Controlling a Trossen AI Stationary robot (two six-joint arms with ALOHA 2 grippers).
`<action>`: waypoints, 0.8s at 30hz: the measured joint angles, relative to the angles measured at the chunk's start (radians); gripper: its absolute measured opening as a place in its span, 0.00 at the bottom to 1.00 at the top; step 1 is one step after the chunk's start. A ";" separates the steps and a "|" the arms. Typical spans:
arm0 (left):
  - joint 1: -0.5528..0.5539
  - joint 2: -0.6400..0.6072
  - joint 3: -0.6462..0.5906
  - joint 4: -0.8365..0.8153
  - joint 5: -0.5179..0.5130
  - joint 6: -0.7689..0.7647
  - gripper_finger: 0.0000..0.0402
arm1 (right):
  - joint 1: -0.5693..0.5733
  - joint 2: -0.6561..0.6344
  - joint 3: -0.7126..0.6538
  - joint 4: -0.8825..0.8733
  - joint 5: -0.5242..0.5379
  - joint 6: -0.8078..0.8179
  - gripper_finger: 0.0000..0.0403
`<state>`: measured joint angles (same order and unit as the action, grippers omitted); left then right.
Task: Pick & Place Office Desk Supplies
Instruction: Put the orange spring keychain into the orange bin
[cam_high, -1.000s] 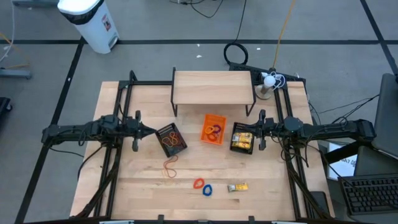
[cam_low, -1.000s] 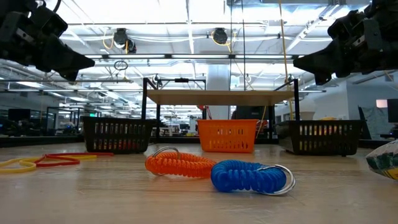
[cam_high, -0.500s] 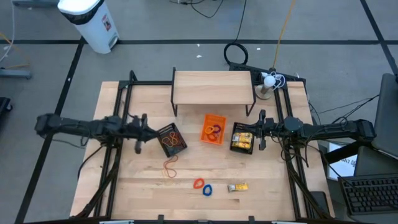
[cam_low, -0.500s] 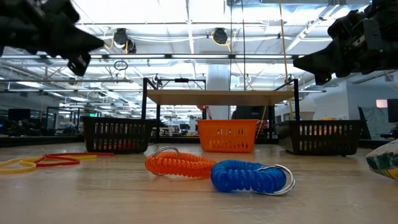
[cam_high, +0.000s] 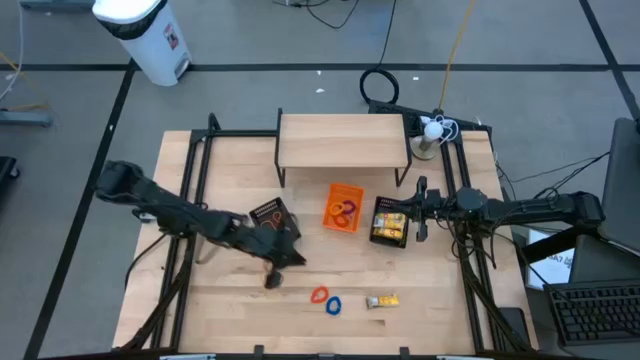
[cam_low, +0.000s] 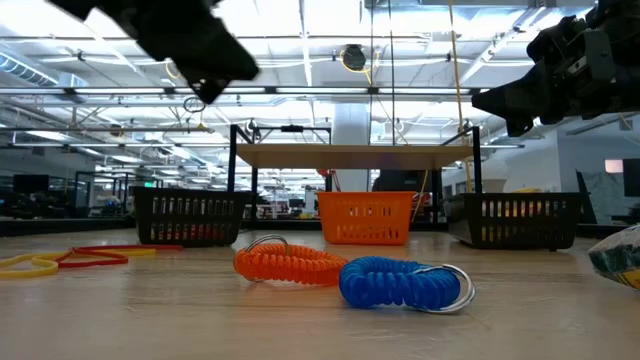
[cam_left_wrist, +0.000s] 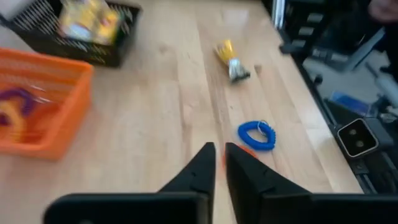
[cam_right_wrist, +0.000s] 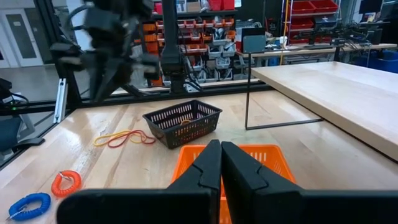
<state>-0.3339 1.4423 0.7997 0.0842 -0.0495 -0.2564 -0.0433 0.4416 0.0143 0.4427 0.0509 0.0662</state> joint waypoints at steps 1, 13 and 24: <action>-0.006 0.044 0.041 -0.032 0.000 -0.021 0.12 | 0.000 0.000 0.000 -0.001 0.000 0.000 0.01; -0.050 0.401 0.346 -0.350 0.054 -0.207 0.47 | 0.000 0.000 0.000 0.002 0.000 -0.026 0.01; -0.055 0.613 0.599 -0.545 -0.003 -0.306 0.56 | 0.000 0.000 0.000 0.001 -0.009 -0.026 0.01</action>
<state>-0.3885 2.0549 1.3992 -0.4607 -0.0528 -0.5621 -0.0433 0.4416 0.0140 0.4435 0.0416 0.0401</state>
